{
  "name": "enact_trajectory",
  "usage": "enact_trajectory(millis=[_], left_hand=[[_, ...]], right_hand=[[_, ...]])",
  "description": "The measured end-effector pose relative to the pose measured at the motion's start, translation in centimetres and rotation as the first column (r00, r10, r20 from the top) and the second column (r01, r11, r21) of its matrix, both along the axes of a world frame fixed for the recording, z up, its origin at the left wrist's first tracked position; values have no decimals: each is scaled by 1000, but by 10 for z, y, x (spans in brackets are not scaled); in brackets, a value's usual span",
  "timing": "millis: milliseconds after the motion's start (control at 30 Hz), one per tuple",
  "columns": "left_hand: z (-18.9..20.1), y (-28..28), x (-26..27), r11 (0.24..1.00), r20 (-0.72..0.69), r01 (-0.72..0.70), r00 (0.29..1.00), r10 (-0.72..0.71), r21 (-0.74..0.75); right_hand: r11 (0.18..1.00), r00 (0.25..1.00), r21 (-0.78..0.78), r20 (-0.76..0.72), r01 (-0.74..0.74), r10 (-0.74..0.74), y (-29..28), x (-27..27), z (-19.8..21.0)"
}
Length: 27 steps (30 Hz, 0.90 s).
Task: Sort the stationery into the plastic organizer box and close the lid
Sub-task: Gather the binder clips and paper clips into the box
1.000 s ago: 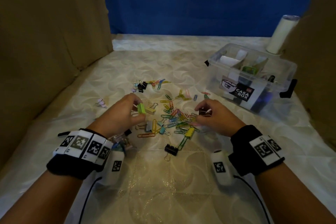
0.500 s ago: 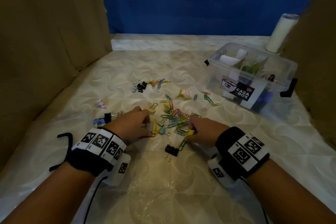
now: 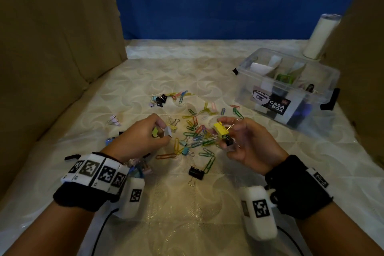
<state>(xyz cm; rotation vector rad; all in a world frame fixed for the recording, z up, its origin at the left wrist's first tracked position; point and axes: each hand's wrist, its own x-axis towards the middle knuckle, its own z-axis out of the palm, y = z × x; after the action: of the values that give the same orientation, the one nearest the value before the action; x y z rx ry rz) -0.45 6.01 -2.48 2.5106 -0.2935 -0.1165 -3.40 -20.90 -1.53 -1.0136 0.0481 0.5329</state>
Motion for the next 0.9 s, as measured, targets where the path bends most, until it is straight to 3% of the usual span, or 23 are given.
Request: enact_trajectory(millis=[167, 233, 300, 333, 400, 467, 533, 600, 667, 800, 900], left_hand=[[0, -13, 1, 994, -144, 82, 987, -70, 77], [-1, -18, 5, 988, -147, 100, 986, -82, 120], [-4, -25, 11, 979, -110, 88, 991, -69, 184], [-6, -29, 14, 970, -89, 77, 994, -58, 231], [-12, -36, 22, 940, -63, 65, 997, -47, 336], [-18, -42, 28, 913, -64, 64, 997, -42, 404], [-21, -45, 31, 901, -82, 79, 995, -48, 426], [-22, -45, 32, 898, -95, 101, 993, -66, 429], [-22, -44, 33, 901, -96, 119, 992, -86, 417], [-21, -45, 32, 889, -71, 146, 989, -127, 434], [-13, -45, 27, 904, -55, 121, 993, -108, 411]], right_hand=[[988, 995, -141, 89, 62, -50, 14, 6, -5], [974, 988, -226, 152, -3, 39, 20, 7, -5], [884, 940, -465, 276, -53, 202, 25, 6, -6], [778, 882, -627, 342, -43, 325, 28, 7, -6], [458, 724, -889, 320, 7, 611, 34, 6, -6], [104, 599, -992, 122, 66, 792, 44, 3, -7], [-74, 499, -987, 8, 144, 866, 56, -2, -7], [-131, 434, -966, -23, 221, 901, 63, -7, -6], [-195, 415, -949, -79, 246, 907, 66, -9, -5], [-265, 441, -934, -138, 240, 887, 68, -10, -12], [-241, 478, -961, -149, 137, 866, 64, -7, -13]])
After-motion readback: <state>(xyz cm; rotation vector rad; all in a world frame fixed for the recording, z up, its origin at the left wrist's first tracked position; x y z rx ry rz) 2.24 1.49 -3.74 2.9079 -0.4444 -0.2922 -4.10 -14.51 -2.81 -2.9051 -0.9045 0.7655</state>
